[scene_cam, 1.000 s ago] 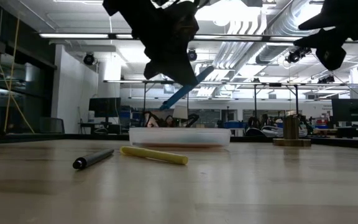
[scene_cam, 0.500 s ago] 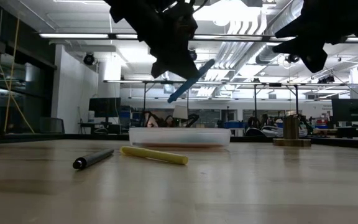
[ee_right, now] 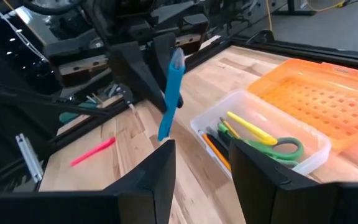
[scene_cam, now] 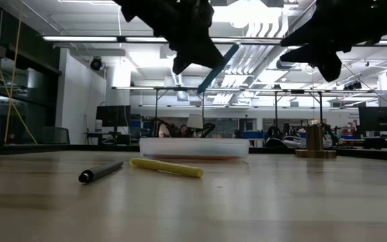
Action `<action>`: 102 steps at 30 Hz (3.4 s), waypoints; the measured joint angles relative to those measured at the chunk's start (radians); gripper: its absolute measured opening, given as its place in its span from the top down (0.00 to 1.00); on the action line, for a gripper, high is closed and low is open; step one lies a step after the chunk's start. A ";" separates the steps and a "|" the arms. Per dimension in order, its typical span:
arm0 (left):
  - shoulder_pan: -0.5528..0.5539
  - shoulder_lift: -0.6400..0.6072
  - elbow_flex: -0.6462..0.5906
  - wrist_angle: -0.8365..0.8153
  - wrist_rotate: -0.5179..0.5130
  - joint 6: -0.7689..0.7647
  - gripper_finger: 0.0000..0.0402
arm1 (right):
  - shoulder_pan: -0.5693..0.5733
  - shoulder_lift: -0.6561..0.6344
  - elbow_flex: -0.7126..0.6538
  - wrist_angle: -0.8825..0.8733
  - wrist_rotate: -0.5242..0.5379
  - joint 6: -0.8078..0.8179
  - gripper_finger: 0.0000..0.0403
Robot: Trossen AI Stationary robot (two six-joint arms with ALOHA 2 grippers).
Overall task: Pick & place school supplies into a supply box
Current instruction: Put the blue pen into the orange supply box
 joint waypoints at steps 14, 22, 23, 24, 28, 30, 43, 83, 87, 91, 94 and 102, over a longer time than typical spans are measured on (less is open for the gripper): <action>-0.002 -0.012 0.000 0.090 0.071 0.000 0.87 | -0.045 0.154 0.000 0.254 -0.002 -0.007 0.68; -0.002 -0.048 0.000 0.110 0.094 0.021 0.87 | -0.120 0.192 0.000 0.379 -0.127 -0.033 0.68; -0.002 -0.054 0.000 0.107 0.094 0.023 0.87 | -0.127 0.193 0.000 0.380 -0.141 -0.033 0.68; -0.002 -0.060 0.000 0.105 0.094 0.023 0.87 | -0.134 0.196 0.000 0.387 -0.155 -0.033 0.68; -0.002 -0.068 0.000 0.114 0.095 0.041 0.87 | -0.156 0.199 0.000 0.421 -0.201 -0.038 0.68; -0.002 -0.067 0.000 0.110 0.111 0.041 0.87 | -0.164 0.199 0.000 0.441 -0.211 -0.040 0.68; -0.002 -0.067 0.000 0.126 0.119 0.041 0.87 | -0.190 0.199 0.000 0.486 -0.260 -0.015 0.64; 0.018 -0.079 0.000 0.111 0.165 0.015 0.87 | -0.237 0.356 0.182 0.428 -0.374 -0.117 0.45; 0.047 -0.099 -0.001 0.087 0.147 0.014 0.87 | -0.235 0.333 0.182 0.409 -0.401 -0.116 0.45; 0.056 -0.100 0.000 0.114 0.164 0.014 0.87 | -0.235 0.332 0.182 0.405 -0.408 -0.114 0.45; 0.057 -0.100 0.000 0.128 0.197 0.010 0.87 | -0.235 0.332 0.182 0.404 -0.403 -0.112 0.45; 0.057 -0.100 0.000 0.128 0.211 0.006 0.87 | -0.268 0.332 0.182 0.401 -0.405 -0.112 0.45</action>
